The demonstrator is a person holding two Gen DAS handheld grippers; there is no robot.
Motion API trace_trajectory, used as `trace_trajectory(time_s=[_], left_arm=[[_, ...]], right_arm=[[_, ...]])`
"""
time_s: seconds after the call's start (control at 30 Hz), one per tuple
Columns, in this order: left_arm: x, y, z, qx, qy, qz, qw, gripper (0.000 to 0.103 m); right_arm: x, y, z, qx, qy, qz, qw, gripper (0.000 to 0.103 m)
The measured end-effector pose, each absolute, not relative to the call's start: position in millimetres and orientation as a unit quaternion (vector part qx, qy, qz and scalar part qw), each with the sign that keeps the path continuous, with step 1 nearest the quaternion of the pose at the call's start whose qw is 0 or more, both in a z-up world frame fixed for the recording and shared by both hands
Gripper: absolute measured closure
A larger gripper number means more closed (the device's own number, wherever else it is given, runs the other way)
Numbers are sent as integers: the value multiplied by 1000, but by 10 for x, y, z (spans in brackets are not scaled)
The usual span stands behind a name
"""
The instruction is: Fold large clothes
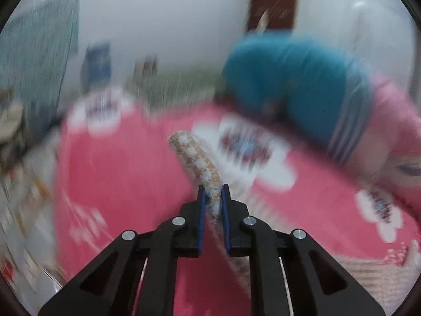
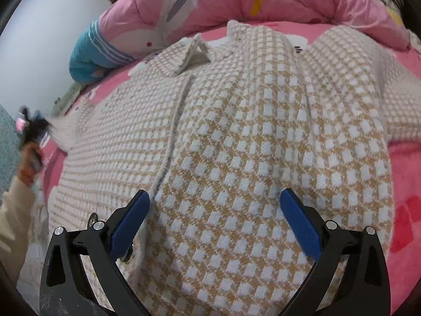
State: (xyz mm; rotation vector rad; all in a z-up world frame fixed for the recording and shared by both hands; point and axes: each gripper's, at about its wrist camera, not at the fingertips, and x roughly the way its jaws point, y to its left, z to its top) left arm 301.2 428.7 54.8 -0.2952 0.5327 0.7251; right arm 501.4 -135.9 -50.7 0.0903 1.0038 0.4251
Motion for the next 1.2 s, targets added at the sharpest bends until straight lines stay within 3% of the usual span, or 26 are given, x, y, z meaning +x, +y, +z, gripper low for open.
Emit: trace_trajectory(time_s=[0.1,0.17,0.27,0.33,0.43,0.5,0.6,0.77,0.9,1.03,1.2], left_arm=[[2489,4217,1109,-111,183,354,911,92],[2355,4337,1111,-121,188,358,907,92],[2362,4614,625,-120,258,392,875,92],[2422,4879,52,-157,356,392,834,90],[2277,5055,-344,-204,402,408,794,72],[2132,5014,-207,-198,381,445,786,35],[2007,4882,58,-197,347,458,794,26],[2143,4229,518,-151,305,418,842,20],[2606,3255,554,-106,343,273,892,10],[3107,2214,205,-110,411,113,898,9],[3397,1362,-328,-23,439,82,895,9]], right_arm=[[4963,-1306,-464,25,476,197,857,8],[4938,-1293,-474,20,476,193,858,8],[4926,-1278,-532,29,481,192,855,8],[4915,-1271,-526,30,485,191,853,8],[4902,-1293,-466,29,493,191,848,8],[4875,-1406,-405,38,494,192,847,8],[4836,-1709,-301,74,490,195,846,8],[4777,-2604,-216,181,478,164,844,8],[4842,-3561,-124,269,445,87,850,8],[5120,-4387,-130,332,422,18,843,18],[5588,-4999,-398,400,415,-33,816,33]])
